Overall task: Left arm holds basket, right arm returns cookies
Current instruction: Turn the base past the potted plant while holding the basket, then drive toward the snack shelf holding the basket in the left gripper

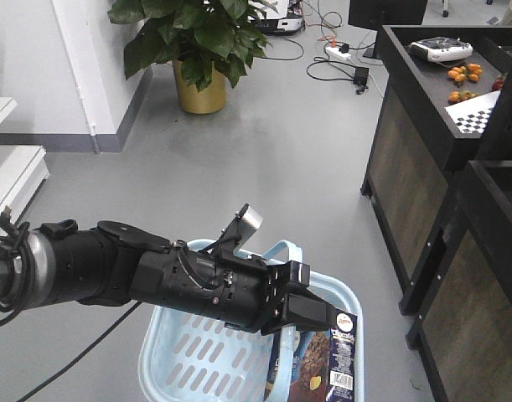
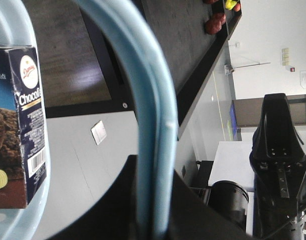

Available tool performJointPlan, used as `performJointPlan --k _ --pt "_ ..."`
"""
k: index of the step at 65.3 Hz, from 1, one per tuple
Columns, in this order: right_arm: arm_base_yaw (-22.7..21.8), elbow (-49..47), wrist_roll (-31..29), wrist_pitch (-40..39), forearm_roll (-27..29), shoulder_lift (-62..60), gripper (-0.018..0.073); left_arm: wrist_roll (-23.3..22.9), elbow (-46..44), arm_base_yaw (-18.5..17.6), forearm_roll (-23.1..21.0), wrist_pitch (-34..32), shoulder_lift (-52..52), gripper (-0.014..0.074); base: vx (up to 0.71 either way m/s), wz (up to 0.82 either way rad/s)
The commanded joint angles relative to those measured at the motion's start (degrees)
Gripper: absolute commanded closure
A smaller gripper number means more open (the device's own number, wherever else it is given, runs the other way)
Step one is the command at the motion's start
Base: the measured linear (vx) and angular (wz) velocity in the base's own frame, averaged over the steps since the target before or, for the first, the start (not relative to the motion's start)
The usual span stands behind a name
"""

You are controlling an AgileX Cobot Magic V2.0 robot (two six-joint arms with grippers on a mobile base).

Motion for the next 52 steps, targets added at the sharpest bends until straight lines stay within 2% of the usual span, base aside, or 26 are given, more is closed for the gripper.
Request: performJointPlan --k 1,52 --pt "-0.23 0.21 -0.01 -4.26 -0.52 -0.71 0.0567 0.31 -1.60 -0.05 -5.71 3.66 -2.99 0.0603 0.22 0.03" --pt "-0.23 0.21 -0.01 -4.26 -0.52 -0.71 0.0567 0.31 -1.60 -0.05 -5.71 3.66 -2.99 0.0603 0.24 0.04"
